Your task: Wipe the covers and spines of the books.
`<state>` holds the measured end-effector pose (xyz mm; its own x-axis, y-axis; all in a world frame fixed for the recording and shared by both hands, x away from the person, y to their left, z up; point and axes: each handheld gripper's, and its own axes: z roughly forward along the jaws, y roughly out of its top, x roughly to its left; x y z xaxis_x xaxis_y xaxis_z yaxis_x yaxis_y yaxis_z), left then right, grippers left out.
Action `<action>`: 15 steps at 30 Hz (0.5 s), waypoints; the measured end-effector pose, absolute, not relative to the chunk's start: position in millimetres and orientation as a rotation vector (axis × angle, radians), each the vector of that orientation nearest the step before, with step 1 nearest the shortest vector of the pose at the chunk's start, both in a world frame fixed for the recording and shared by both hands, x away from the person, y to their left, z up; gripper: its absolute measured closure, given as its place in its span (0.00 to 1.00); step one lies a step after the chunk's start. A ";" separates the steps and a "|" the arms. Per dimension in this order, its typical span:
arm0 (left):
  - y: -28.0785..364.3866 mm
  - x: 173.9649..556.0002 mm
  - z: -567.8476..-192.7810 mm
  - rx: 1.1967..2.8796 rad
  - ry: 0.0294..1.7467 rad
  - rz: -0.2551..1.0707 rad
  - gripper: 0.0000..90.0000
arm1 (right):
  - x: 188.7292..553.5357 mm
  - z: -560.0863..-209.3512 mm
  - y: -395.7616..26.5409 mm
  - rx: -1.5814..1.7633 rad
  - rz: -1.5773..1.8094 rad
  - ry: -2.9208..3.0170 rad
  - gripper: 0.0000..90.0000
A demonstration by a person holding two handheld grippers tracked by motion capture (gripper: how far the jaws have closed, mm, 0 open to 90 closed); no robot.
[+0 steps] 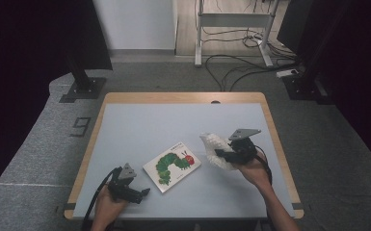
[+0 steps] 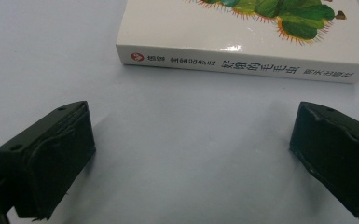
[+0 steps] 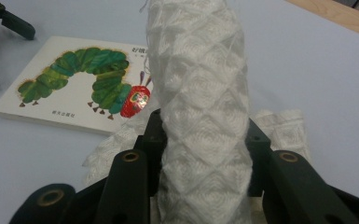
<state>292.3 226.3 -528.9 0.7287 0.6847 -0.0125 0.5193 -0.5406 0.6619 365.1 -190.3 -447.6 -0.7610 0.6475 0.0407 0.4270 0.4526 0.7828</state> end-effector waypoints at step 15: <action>226.3 292.3 -528.9 2.271 0.905 0.328 0.00 | 377.2 -447.2 -152.0 0.834 1.226 2.474 0.69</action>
<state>292.3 226.3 -528.9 0.7287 0.6847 -0.0113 0.5186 -0.5410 0.6621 377.2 -152.0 -447.2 -0.8027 0.5959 0.0239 0.3800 0.4802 0.7906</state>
